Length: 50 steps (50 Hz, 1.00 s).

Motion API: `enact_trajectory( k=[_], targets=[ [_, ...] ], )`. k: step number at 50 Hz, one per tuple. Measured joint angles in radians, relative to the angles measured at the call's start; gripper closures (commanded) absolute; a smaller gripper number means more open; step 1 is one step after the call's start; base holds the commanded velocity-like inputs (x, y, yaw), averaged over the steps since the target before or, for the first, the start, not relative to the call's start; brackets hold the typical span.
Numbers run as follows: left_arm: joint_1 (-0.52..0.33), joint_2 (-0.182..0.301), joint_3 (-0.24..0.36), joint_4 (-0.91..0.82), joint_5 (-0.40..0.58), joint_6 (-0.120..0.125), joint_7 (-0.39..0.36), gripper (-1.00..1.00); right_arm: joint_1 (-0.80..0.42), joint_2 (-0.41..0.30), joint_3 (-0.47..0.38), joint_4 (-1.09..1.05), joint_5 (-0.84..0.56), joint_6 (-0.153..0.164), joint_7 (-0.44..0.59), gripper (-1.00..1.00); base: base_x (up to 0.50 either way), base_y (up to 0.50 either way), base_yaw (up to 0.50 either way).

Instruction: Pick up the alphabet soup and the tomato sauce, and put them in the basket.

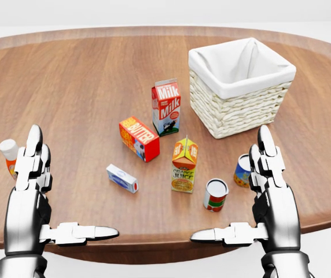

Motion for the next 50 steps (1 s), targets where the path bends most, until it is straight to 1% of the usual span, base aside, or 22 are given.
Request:
enact_trajectory(
  k=[50],
  targets=[
    [-0.004,0.000,-0.004,0.011,-0.010,0.000,-0.010,-1.00,-0.003,-0.001,-0.003,0.007,0.004,0.000,-0.001,-1.00,0.22,0.00,0.00]
  ],
)
